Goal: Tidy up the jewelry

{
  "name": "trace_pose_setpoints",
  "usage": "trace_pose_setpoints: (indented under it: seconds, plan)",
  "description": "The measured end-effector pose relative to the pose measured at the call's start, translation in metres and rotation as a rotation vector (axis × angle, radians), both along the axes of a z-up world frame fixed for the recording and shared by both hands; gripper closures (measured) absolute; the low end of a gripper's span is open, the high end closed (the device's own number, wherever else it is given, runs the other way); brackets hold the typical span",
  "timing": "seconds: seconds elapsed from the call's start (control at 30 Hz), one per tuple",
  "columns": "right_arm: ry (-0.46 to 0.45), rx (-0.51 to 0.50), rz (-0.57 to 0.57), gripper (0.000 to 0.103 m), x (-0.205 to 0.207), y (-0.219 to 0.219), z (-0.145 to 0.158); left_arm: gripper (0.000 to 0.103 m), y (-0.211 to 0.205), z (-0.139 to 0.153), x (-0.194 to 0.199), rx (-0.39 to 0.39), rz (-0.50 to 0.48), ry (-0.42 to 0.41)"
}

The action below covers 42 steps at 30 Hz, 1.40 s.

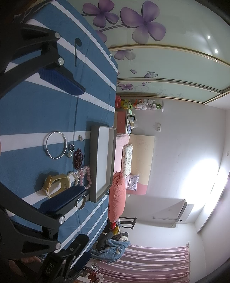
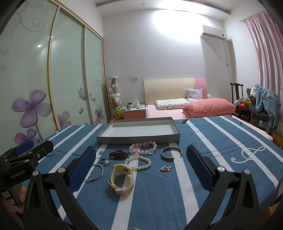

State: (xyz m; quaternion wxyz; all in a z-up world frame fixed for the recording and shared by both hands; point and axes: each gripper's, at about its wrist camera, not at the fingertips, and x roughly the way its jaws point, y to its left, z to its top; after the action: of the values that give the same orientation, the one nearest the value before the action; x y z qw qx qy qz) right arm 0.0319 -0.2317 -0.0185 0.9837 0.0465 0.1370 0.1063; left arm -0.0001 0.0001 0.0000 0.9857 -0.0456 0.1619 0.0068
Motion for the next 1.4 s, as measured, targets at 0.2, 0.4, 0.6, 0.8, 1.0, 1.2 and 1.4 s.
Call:
trace_pose_setpoints:
  seconds: [0.2,0.4,0.6,0.8,1.0,1.2,1.4]
  plan:
    - [0.000,0.000,0.000,0.002,0.000,-0.001,0.000,0.004,0.000,0.000,0.000,-0.001,0.001,0.000]
    - [0.000,0.000,0.000,0.002,0.000,-0.001,0.001,0.004,0.000,0.000,0.000,0.000,0.000,0.000]
    - [0.000,0.000,-0.001,0.002,0.000,-0.001,0.000,0.004,0.000,0.000,0.000,-0.001,0.000,0.001]
    - [0.001,0.000,0.000,0.002,0.000,-0.002,0.000,0.004,0.000,0.000,0.000,-0.001,0.001,0.001]
    - [0.007,-0.004,-0.002,0.002,0.003,-0.003,-0.001,0.004,0.000,-0.001,0.001,-0.002,0.002,0.007]
    - [0.056,-0.010,-0.007,0.002,0.018,-0.006,-0.009,0.004,0.003,-0.010,0.020,-0.015,0.007,0.069]
    - [0.221,-0.009,-0.018,0.003,0.057,-0.014,-0.031,0.004,0.008,-0.036,0.050,-0.019,-0.008,0.196]
